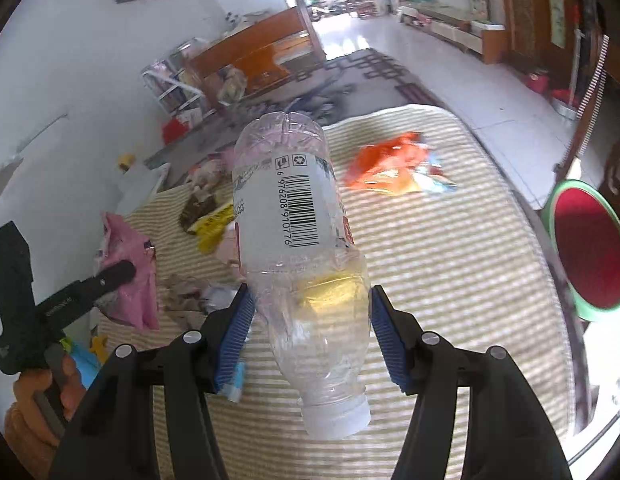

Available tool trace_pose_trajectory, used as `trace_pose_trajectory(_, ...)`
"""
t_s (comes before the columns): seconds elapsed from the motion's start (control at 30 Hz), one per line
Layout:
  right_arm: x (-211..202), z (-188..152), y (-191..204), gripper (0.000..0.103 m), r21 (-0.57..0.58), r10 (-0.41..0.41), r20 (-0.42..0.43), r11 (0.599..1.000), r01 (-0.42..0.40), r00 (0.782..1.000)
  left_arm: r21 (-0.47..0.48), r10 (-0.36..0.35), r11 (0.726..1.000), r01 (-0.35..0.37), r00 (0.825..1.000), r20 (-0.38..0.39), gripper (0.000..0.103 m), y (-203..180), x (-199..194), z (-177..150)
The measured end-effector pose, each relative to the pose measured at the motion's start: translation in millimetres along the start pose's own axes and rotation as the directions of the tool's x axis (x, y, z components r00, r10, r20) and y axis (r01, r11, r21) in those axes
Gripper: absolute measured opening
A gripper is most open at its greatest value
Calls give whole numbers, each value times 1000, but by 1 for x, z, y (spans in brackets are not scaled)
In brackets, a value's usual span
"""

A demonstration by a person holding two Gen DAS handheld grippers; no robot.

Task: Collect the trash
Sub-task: 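Carry the bag and bottle to the red bin and release them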

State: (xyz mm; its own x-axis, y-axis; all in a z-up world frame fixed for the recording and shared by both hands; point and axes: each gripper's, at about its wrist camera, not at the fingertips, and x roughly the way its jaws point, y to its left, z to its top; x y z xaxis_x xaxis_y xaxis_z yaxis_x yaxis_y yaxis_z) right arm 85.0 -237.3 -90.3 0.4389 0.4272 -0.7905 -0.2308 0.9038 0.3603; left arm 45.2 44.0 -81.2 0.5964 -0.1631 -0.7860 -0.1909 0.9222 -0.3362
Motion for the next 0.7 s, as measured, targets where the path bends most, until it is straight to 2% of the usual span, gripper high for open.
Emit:
trace_pose_trajectory(0.47,-32,2,-89,57,101,-77,23,992,74,997,74,-77,994,80,996,-48,37,-85,34,-9)
trace_pose_trajectory(0.7,-49,11,-144,57,146,-98,41,985,91,994,133,-119,983,129,990,-78,37,-148,59,-10)
